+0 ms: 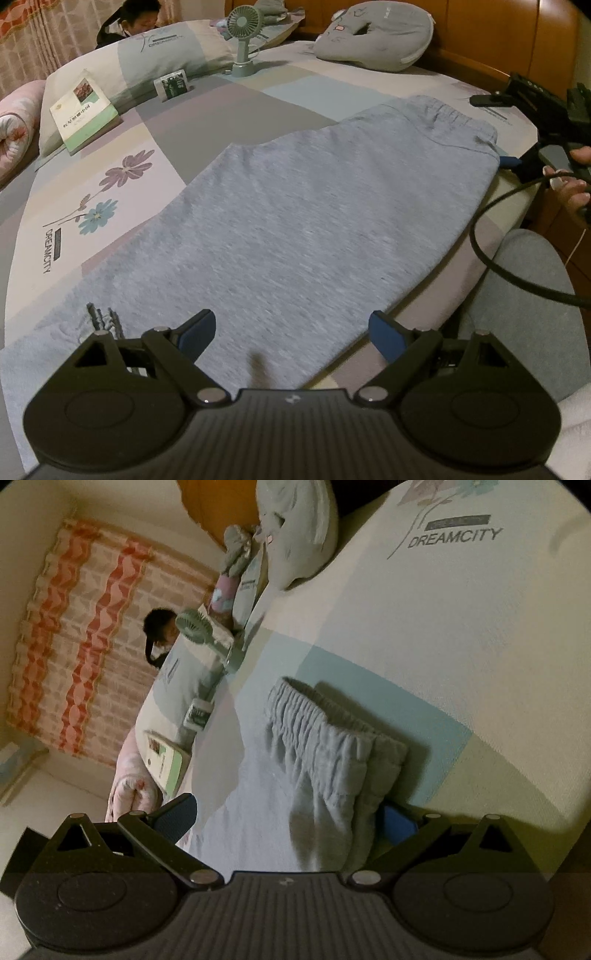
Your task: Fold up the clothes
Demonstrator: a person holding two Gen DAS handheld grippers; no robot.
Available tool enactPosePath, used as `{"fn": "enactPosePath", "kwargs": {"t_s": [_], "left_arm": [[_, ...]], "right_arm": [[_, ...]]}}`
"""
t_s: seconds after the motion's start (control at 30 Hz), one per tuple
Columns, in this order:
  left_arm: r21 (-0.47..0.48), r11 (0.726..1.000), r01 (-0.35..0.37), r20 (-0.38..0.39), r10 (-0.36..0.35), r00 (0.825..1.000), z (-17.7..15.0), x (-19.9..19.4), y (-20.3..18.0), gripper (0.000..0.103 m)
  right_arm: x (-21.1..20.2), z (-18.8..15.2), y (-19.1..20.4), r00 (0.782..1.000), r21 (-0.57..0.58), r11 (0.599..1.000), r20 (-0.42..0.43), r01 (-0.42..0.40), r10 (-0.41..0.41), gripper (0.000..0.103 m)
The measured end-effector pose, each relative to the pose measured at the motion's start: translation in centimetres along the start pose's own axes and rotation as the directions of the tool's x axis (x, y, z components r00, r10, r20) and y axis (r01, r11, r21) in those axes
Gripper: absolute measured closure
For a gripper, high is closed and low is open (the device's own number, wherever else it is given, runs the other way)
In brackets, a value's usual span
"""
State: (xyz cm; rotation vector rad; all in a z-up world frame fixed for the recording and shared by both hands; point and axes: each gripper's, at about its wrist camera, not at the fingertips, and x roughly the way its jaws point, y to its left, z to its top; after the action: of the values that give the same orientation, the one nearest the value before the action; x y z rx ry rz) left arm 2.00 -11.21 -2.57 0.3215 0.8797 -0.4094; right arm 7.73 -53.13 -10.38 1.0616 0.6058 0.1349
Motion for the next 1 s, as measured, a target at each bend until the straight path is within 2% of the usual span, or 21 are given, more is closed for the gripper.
{"fn": "enactPosePath", "kwargs": {"t_s": [0.1,0.2,0.5,0.63,0.7,0.9,1.0], "left_arm": [[-0.003,1.000,0.001,0.000,-0.001,1.000,0.0,0.0,0.1,0.013],[-0.003,1.000,0.003,-0.002,-0.003,1.000,0.0,0.1,0.0,0.013],[0.008,1.000,0.012,-0.004,-0.012,1.000,0.0,0.2,-0.4,0.013],[0.020,1.000,0.015,-0.005,-0.015,1.000,0.2,0.3,-0.9,0.013],[0.026,1.000,0.017,-0.006,-0.017,1.000,0.3,0.3,-1.1,0.013],[0.033,0.999,0.015,-0.009,-0.014,1.000,0.6,0.4,-1.4,0.013],[0.028,1.000,0.008,-0.012,-0.008,1.000,0.6,0.5,-1.3,0.013]], "right_arm": [[0.5,-0.7,0.2,0.998,0.023,0.999,-0.037,-0.045,0.046,0.000],[0.9,-1.3,0.8,0.998,-0.020,0.999,-0.056,-0.043,0.042,0.000],[1.2,0.7,0.1,0.999,0.027,1.000,0.036,0.007,-0.008,0.000],[2.5,-0.7,1.6,0.999,-0.054,0.998,-0.052,0.013,-0.016,0.000],[2.9,-1.0,2.1,0.997,-0.096,0.995,-0.069,0.025,-0.031,0.000],[2.4,0.6,0.6,0.999,-0.014,1.000,0.026,-0.025,0.026,0.000],[2.5,0.2,0.9,1.000,-0.027,0.999,0.018,-0.022,0.022,0.000]]}}
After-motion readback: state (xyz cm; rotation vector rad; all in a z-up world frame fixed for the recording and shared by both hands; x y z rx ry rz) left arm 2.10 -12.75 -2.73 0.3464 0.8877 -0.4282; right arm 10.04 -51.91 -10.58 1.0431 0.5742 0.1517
